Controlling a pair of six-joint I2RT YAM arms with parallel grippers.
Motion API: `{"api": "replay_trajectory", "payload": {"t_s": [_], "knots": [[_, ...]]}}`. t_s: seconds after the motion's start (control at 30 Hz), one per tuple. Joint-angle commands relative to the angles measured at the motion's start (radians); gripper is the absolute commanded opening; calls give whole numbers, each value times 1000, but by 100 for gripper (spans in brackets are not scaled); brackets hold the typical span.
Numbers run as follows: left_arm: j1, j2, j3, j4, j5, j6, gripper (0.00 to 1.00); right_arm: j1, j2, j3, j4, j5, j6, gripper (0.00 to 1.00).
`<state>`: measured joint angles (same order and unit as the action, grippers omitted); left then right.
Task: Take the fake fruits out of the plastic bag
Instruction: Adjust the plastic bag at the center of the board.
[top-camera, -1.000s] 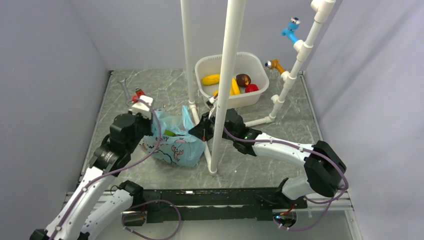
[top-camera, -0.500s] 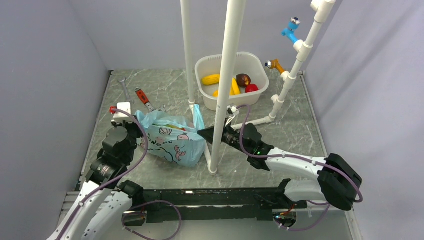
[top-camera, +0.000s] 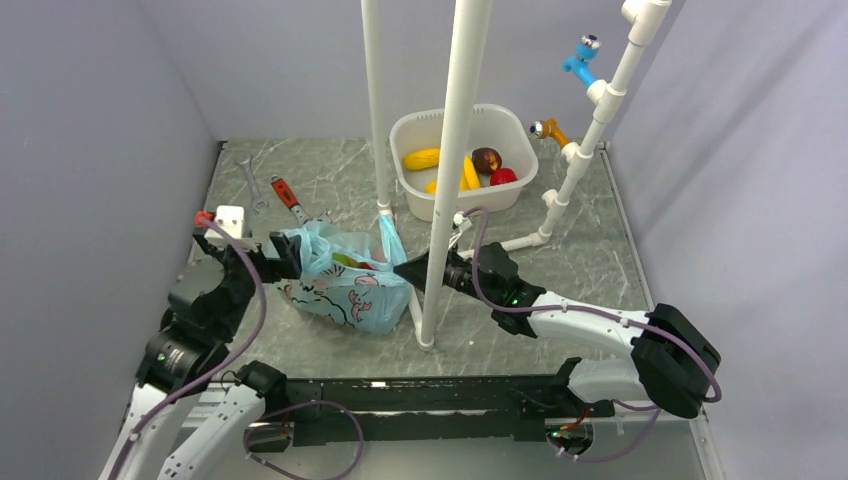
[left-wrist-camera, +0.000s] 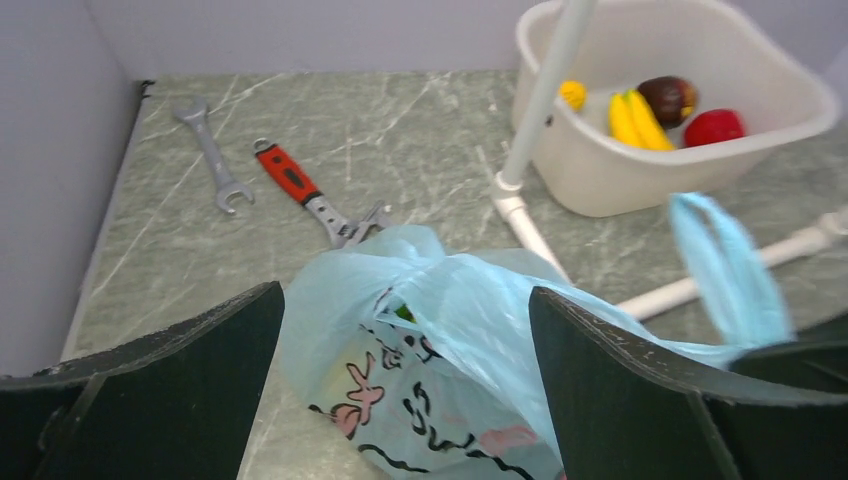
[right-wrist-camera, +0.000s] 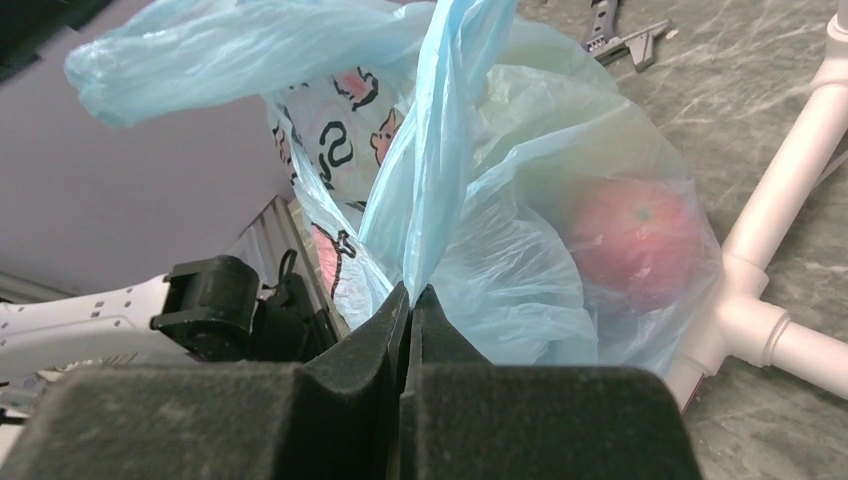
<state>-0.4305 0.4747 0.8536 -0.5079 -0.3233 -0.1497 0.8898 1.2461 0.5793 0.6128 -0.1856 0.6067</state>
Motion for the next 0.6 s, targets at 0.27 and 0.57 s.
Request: {"api": "replay_trajectory", "payload": {"t_s": [0.27,0.57], "knots": [[3,124,289,-282,514,79,99,-3,9,33,28,-95,-31,0],[3,232,265,-384,475,137,99,-3,6,35,12,-86,-29,0]]}}
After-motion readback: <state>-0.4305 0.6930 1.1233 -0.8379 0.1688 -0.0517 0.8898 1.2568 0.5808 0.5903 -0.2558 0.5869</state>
